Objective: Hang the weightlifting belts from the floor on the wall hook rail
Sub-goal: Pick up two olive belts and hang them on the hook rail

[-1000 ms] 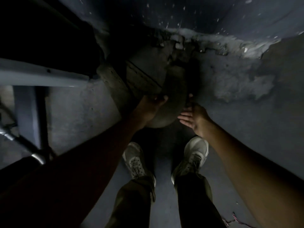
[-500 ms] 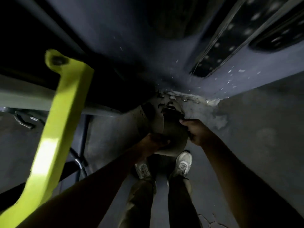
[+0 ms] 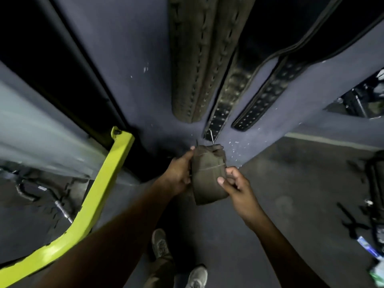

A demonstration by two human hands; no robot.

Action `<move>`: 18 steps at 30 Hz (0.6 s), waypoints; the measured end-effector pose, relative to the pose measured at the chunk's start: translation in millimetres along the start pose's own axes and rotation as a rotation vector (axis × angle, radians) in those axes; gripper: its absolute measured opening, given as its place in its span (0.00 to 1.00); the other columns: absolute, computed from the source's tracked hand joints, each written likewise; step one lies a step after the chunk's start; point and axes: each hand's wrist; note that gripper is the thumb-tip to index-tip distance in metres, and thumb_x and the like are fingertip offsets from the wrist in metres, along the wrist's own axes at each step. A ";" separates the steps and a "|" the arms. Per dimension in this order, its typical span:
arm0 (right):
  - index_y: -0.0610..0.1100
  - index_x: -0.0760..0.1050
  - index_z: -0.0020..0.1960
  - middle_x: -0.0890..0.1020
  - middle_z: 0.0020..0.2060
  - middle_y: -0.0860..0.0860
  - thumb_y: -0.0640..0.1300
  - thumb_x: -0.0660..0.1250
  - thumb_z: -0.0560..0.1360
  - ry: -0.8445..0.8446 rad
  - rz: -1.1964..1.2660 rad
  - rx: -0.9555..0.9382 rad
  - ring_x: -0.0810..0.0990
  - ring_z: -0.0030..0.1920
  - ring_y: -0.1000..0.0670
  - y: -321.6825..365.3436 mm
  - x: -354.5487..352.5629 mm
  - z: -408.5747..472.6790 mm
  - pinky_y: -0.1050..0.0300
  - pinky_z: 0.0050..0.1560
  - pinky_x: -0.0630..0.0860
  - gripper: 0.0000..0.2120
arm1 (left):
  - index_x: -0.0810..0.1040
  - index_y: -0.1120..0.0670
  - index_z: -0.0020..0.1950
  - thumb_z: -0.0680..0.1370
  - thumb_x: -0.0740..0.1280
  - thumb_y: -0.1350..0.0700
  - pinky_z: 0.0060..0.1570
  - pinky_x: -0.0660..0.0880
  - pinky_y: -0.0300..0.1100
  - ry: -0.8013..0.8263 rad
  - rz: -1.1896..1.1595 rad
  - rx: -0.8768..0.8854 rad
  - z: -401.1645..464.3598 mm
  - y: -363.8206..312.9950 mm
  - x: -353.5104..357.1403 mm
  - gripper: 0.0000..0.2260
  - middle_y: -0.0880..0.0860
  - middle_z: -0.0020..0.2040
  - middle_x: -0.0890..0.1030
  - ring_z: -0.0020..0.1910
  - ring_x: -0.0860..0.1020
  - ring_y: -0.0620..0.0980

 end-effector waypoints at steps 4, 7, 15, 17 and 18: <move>0.38 0.76 0.53 0.79 0.45 0.42 0.54 0.73 0.77 -0.019 0.172 -0.041 0.76 0.47 0.45 43.4 -31.0 -40.9 0.50 0.51 0.72 0.19 | 0.82 0.55 0.58 0.81 0.71 0.58 0.43 0.83 0.45 0.104 0.147 0.250 -54.9 -4.4 34.8 0.07 0.55 0.54 0.86 0.48 0.87 0.51; 0.50 0.81 0.63 0.88 0.56 0.46 0.73 0.66 0.70 0.022 0.282 0.034 0.87 0.53 0.43 91.1 -55.6 -62.8 0.52 0.51 0.81 0.33 | 0.79 0.53 0.55 0.78 0.74 0.55 0.54 0.80 0.57 0.211 0.351 0.440 -105.3 -21.8 61.6 0.08 0.55 0.54 0.86 0.55 0.85 0.56; 0.50 0.72 0.47 0.80 0.39 0.53 0.58 0.60 0.85 -0.385 -0.006 -0.614 0.77 0.38 0.60 221.1 -87.0 -92.3 0.61 0.40 0.74 0.14 | 0.79 0.44 0.60 0.79 0.71 0.43 0.49 0.81 0.46 0.352 0.649 0.845 -208.7 -58.1 135.7 0.11 0.49 0.51 0.87 0.52 0.86 0.50; 0.52 0.70 0.44 0.77 0.36 0.53 0.58 0.59 0.85 -0.440 -0.034 -0.727 0.75 0.36 0.59 243.6 -87.9 -102.4 0.58 0.37 0.72 0.14 | 0.79 0.40 0.55 0.78 0.68 0.35 0.47 0.82 0.41 0.298 0.693 0.948 -232.3 -67.1 155.5 0.12 0.46 0.50 0.86 0.51 0.86 0.44; 0.53 0.69 0.43 0.76 0.35 0.56 0.58 0.59 0.85 -0.454 -0.030 -0.760 0.74 0.35 0.59 256.5 -88.3 -106.7 0.58 0.37 0.72 0.14 | 0.78 0.41 0.51 0.79 0.66 0.34 0.46 0.82 0.40 0.249 0.702 1.026 -242.0 -72.3 164.3 0.12 0.46 0.48 0.86 0.49 0.85 0.43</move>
Point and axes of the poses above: each hand's wrist, its own z-axis towards the middle knuckle, its own x-axis out of the palm, y = z × x
